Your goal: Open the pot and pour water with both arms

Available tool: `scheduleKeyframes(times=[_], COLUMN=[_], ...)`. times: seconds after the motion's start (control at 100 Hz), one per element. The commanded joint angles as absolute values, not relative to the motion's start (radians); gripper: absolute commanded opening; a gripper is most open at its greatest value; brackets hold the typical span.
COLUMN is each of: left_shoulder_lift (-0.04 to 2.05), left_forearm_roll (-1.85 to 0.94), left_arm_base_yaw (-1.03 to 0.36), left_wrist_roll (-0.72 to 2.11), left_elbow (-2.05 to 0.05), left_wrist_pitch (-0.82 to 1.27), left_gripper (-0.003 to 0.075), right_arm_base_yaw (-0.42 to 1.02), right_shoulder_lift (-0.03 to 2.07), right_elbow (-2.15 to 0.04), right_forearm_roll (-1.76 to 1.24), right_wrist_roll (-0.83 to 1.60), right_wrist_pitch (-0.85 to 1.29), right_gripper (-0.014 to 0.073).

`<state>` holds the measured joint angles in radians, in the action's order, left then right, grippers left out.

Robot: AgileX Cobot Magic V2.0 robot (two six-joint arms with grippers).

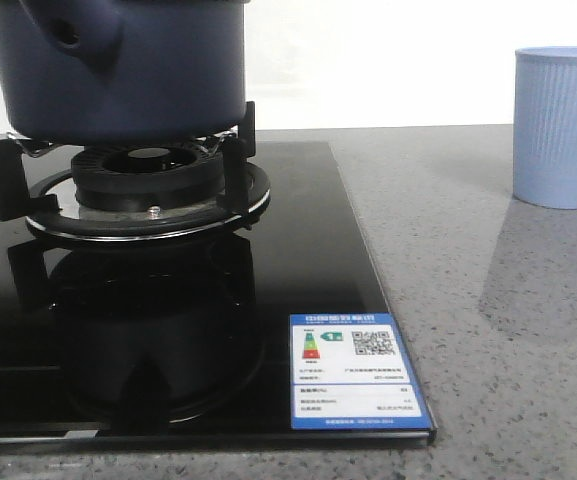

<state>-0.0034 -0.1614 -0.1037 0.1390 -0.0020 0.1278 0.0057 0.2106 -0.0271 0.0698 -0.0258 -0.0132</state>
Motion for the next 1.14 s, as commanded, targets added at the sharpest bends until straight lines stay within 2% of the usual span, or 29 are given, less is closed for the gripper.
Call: scheduleKeyframes(times=[0.0, 0.08, 0.2, 1.13], left_shoulder_lift=[-0.027, -0.027, -0.027, -0.026], left_forearm_roll=[-0.166, -0.166, -0.166, -0.166], left_arm_base_yaw=[-0.105, -0.105, -0.105, -0.105], left_wrist_roll=[0.130, 0.130, 0.130, 0.130], left_elbow=[0.013, 0.013, 0.013, 0.013], left_wrist_pitch=[0.056, 0.056, 0.056, 0.056], left_gripper=[-0.0016, -0.0016, -0.0016, -0.0016], right_arm_base_yaw=[0.010, 0.010, 0.006, 0.006], right_shoulder_lift=[0.176, 0.095, -0.039, -0.031], right_elbow=[-0.017, 0.029, 0.027, 0.027], right_forearm_roll=[0.062, 0.047, 0.047, 0.047], right_wrist_roll=[-0.006, -0.011, -0.016, -0.018], right_wrist_pitch=[-0.076, -0.072, 0.131, 0.170], right_gripper=[-0.0052, -0.0052, -0.0052, -0.0052])
